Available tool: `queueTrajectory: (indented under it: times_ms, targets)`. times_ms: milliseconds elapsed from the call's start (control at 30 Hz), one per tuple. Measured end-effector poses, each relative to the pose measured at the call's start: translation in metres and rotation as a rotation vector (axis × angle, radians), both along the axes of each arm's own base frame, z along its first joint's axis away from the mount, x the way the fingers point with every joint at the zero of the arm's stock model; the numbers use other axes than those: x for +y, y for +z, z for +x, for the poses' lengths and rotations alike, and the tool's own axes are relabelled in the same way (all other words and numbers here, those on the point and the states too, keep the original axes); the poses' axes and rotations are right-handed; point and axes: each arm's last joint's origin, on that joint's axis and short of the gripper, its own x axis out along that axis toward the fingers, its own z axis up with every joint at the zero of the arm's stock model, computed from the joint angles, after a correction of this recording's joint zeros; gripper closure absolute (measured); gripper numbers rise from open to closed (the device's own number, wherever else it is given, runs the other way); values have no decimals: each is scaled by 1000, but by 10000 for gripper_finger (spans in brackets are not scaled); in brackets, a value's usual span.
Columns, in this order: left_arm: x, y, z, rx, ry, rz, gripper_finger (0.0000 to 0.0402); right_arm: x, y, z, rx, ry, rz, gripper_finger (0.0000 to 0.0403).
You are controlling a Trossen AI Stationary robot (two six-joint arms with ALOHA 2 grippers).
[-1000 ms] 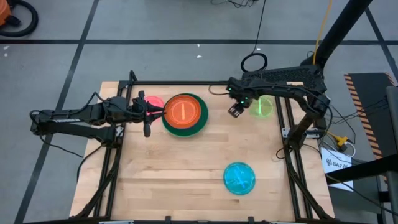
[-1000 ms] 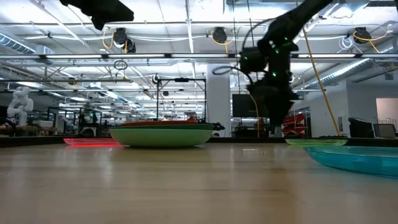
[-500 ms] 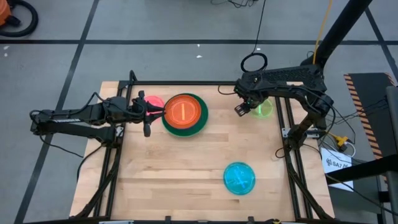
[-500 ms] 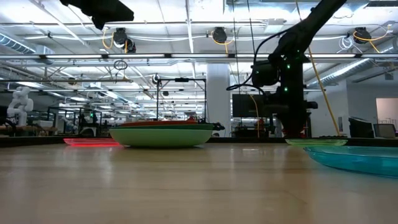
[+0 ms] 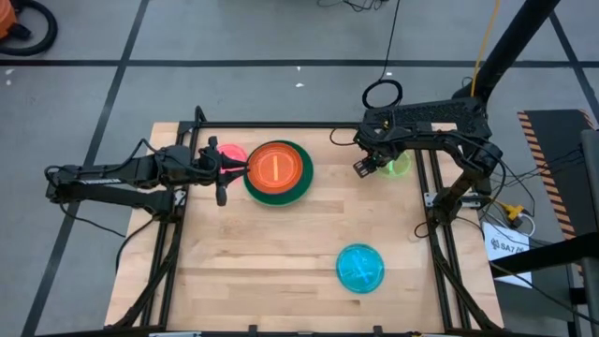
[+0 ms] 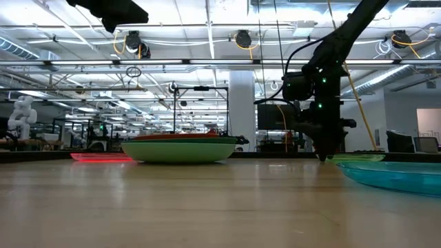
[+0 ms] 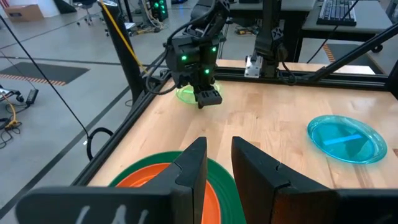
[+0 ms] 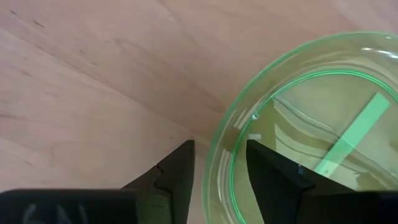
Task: Stack plastic plates
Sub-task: Stack the light green plate on top of the orange plate
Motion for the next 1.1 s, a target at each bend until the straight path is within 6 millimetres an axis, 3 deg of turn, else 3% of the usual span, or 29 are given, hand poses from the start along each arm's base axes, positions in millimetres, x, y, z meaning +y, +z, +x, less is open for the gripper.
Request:
queueTrajectory:
  times_ms: [167,633,867,1100]
  targets:
    - [0,0,0,0,0,0,319,3,0,4,-1,16,-29,284]
    - [0,0,0,0,0,0,319,8,-1,9,-7,33,-32,394]
    - [0,0,0,0,0,0,319,10,3,9,-4,86,-31,398]
    - [0,0,0,0,0,0,319,24,22,14,-65,154,-76,397]
